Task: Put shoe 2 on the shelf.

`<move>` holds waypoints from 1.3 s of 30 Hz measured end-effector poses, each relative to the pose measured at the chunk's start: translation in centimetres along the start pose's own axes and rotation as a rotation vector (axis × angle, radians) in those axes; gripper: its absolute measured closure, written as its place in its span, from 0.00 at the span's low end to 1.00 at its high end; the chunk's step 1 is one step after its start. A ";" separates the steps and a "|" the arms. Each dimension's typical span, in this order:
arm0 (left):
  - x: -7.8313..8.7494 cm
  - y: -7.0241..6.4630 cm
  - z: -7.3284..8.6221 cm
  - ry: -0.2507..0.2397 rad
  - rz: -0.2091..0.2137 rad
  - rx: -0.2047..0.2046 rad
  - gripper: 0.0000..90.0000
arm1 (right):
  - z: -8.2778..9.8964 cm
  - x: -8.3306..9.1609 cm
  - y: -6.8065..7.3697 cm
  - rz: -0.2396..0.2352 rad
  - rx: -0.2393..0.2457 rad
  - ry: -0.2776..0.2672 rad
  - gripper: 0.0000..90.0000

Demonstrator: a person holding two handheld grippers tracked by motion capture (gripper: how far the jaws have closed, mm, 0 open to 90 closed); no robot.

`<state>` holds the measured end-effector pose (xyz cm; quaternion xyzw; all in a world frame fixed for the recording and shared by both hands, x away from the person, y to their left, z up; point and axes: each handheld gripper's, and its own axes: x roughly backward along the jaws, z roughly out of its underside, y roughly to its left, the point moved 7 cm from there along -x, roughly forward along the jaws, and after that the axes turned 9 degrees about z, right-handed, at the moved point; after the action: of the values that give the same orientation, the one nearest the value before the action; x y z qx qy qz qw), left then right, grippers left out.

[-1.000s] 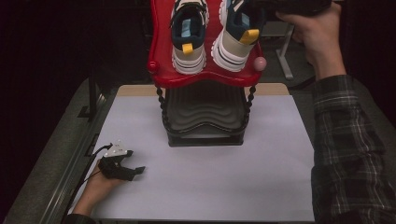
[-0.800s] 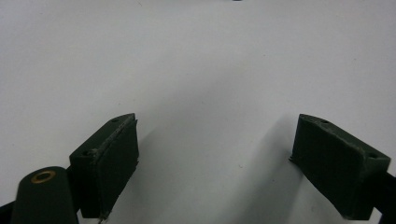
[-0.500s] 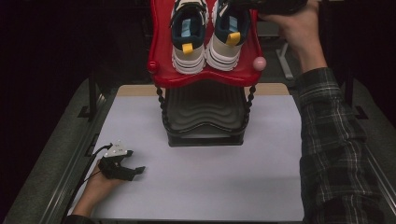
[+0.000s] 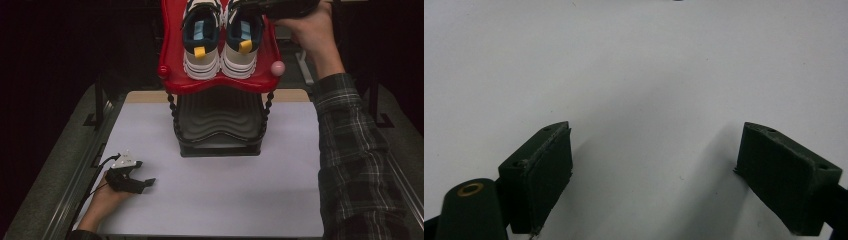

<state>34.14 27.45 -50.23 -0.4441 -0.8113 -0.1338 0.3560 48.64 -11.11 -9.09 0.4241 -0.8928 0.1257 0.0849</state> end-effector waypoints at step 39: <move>0.0 0.0 0.0 -0.002 0.000 0.002 0.15 | 12.9 11.8 1.8 0.108 -0.138 0.082 0.34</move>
<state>34.13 27.42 -50.22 -0.4439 -0.8117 -0.1327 0.3557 39.28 -22.57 -18.58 0.3629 -0.9167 0.0854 0.1437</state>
